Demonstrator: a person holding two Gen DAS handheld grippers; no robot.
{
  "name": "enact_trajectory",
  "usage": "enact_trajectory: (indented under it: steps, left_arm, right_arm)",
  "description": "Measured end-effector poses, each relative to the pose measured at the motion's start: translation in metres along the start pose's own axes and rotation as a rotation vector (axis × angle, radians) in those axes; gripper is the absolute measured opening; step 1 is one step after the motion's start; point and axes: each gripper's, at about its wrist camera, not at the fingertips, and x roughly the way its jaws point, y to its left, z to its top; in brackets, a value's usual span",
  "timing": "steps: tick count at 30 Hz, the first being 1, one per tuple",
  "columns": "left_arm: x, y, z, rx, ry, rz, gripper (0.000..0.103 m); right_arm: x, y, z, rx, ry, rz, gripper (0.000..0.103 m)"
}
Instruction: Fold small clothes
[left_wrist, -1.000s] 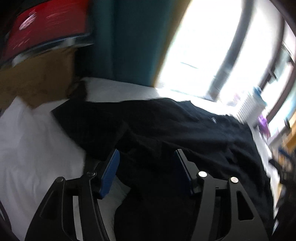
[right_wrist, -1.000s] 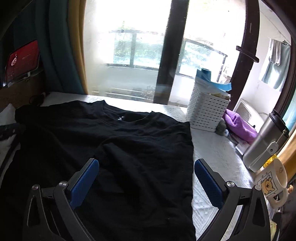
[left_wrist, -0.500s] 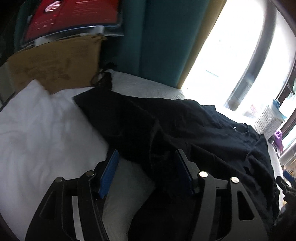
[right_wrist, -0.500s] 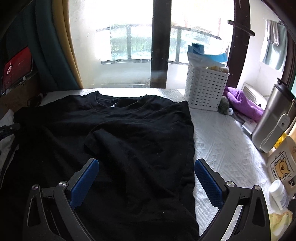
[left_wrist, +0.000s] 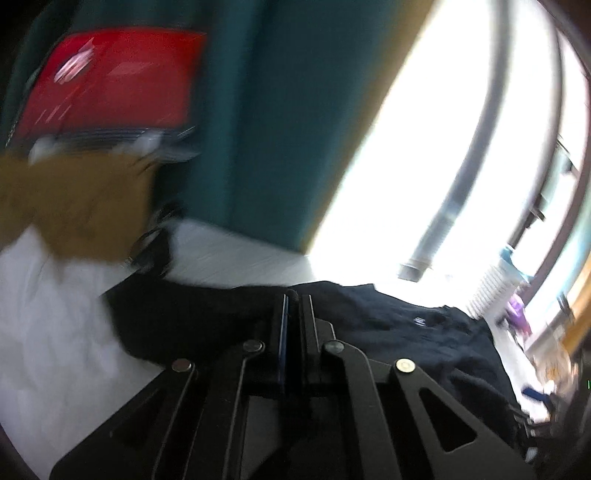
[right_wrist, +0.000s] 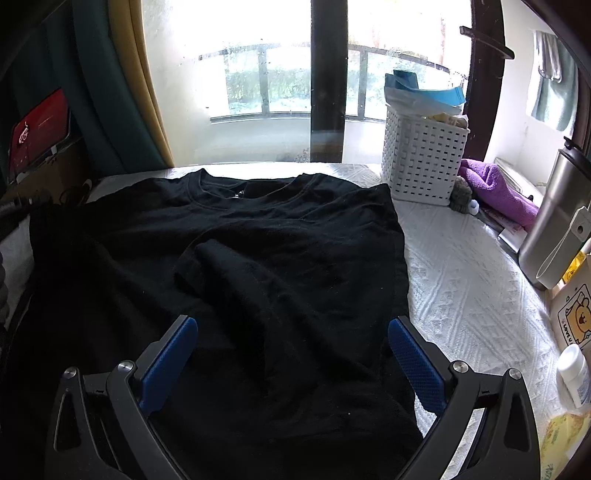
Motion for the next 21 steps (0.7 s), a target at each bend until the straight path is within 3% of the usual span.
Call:
enact_trajectory:
  steps: [4,8,10,12,14,17,19,21]
  left_arm:
    - [0.001,-0.063,-0.013,0.225,0.053,-0.142,0.003]
    - [0.014,-0.116,-0.052,0.456,0.216,-0.275,0.003]
    - [0.024,-0.138,-0.08,0.612,0.309,-0.283,0.003]
    - [0.028,-0.147,-0.099,0.714,0.345,-0.247,0.004]
    - [0.03,-0.144,-0.103,0.737,0.35,-0.22,0.005]
    - [0.025,-0.129,-0.089,0.674,0.373,-0.201,0.011]
    - [0.017,-0.116,-0.074,0.623,0.352,-0.195,0.047]
    - [0.004,-0.1,-0.06,0.566,0.328,-0.211,0.057]
  right_arm:
    - [0.0,-0.001,-0.001,0.005,0.002,-0.004,0.103]
    - [-0.003,-0.004,-0.002,0.02,0.0,-0.011,0.103]
    - [-0.004,-0.006,-0.002,0.027,-0.001,-0.015,0.103]
    - [-0.006,-0.007,-0.004,0.03,0.0,-0.018,0.103]
    - [-0.007,-0.009,-0.005,0.031,0.001,-0.02,0.103]
    - [-0.007,-0.013,-0.007,0.041,0.005,-0.024,0.103]
    - [-0.007,-0.016,-0.008,0.049,0.008,-0.025,0.103]
    - [-0.006,-0.017,-0.008,0.052,0.01,-0.025,0.103]
